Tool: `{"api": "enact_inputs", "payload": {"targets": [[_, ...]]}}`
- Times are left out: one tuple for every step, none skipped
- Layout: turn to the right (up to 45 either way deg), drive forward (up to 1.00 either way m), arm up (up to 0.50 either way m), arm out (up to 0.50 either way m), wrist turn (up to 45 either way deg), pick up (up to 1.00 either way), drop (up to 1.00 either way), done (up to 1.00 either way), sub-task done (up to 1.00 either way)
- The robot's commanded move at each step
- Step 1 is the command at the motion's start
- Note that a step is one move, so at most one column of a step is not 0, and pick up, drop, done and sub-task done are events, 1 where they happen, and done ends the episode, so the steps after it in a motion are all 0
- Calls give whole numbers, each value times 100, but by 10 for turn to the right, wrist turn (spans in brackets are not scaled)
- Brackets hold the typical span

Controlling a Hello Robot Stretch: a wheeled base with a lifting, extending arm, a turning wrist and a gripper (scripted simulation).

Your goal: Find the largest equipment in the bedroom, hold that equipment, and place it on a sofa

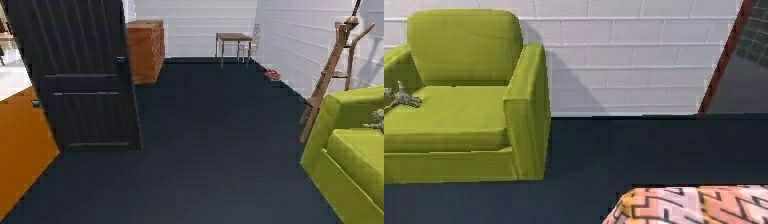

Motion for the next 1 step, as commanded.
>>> {"api": "enact_inputs", "payload": {"targets": [[450, 0, 0, 0, 0, 0, 0, 0, 0]]}}
